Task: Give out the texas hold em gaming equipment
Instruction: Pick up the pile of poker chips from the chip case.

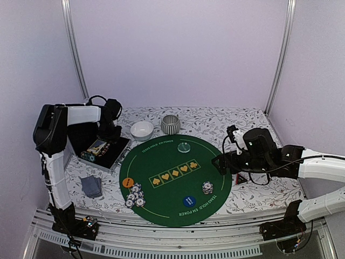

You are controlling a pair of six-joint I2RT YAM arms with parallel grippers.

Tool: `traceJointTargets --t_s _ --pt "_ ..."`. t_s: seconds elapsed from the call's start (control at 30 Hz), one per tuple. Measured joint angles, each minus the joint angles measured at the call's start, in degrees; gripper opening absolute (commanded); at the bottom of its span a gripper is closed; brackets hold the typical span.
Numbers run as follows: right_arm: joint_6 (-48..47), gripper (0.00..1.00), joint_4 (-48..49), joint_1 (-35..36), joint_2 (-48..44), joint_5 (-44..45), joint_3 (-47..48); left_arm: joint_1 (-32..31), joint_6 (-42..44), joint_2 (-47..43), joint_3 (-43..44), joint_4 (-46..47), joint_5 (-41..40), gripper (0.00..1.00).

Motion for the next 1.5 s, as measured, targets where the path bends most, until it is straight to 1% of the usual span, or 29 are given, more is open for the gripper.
traceJointTargets --t_s 0.37,0.73,1.07,1.13,1.5 --pt "-0.11 0.99 -0.02 0.0 0.66 -0.11 0.02 -0.37 0.81 -0.07 0.15 -0.22 0.26 0.44" --pt "-0.28 0.99 -0.02 0.0 1.36 -1.01 0.04 -2.67 1.42 -0.28 -0.02 0.33 1.64 0.44" --pt "-0.46 0.99 -0.04 0.0 1.36 -1.25 0.04 -1.99 2.25 0.17 0.31 0.44 -0.9 0.44" --pt "-0.48 0.99 -0.04 0.0 1.36 -1.25 0.04 -1.57 2.25 0.24 0.48 0.37 -0.85 0.42" --pt "-0.66 0.99 -0.52 0.0 1.49 -1.66 0.07 0.22 2.21 0.31 0.74 0.46 0.31 0.42"
